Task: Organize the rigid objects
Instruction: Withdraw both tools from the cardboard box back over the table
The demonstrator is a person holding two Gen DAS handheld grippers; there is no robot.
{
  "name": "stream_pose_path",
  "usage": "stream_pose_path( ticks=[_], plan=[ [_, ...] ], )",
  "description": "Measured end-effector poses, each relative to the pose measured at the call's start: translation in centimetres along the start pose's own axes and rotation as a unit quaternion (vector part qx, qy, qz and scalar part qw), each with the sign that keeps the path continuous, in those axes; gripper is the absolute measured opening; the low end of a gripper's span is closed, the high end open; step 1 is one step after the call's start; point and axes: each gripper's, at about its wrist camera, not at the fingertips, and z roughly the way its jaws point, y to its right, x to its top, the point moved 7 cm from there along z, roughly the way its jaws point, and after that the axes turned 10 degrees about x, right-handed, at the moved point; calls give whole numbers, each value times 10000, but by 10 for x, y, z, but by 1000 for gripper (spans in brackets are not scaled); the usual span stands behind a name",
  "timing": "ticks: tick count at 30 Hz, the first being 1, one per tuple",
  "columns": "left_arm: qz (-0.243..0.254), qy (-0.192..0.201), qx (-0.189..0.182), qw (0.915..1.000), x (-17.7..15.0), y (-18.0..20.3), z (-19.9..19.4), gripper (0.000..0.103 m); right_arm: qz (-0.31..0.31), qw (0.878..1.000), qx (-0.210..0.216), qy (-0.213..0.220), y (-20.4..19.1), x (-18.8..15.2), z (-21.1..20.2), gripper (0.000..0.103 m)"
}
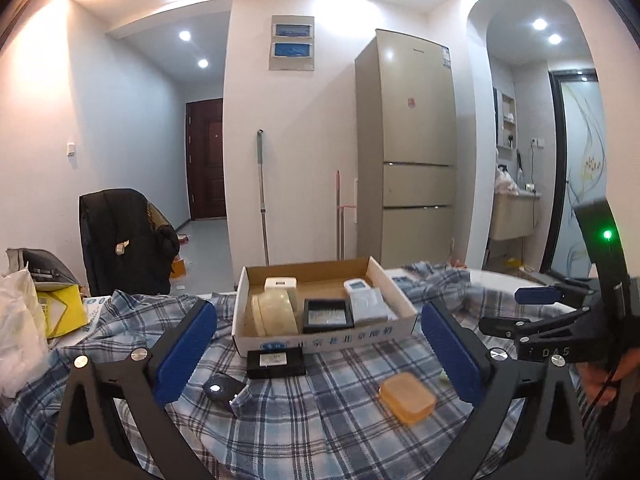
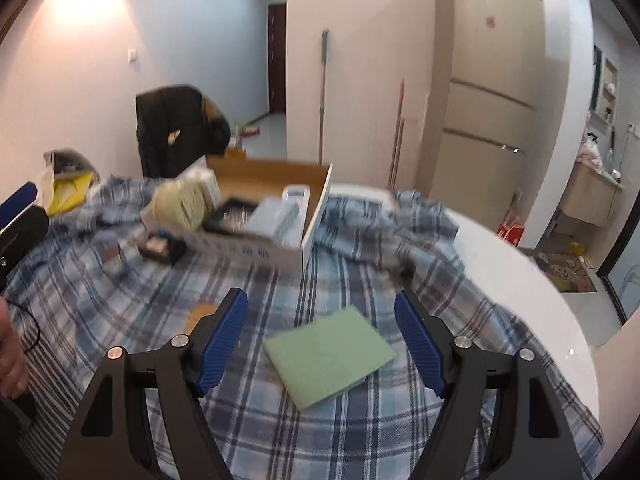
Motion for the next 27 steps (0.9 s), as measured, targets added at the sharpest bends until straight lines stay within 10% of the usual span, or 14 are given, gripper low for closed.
stream_pose_path(
  ticks=[25,27],
  plan=[
    [-351,-610,285,9971,-21,-17,24,103,205,9917,490,-1170,7,-36,47,66],
    [-375,-649,273,9968,-22,-18,26,103,222,9920,404,-1173,12,-36,49,81]
  ],
)
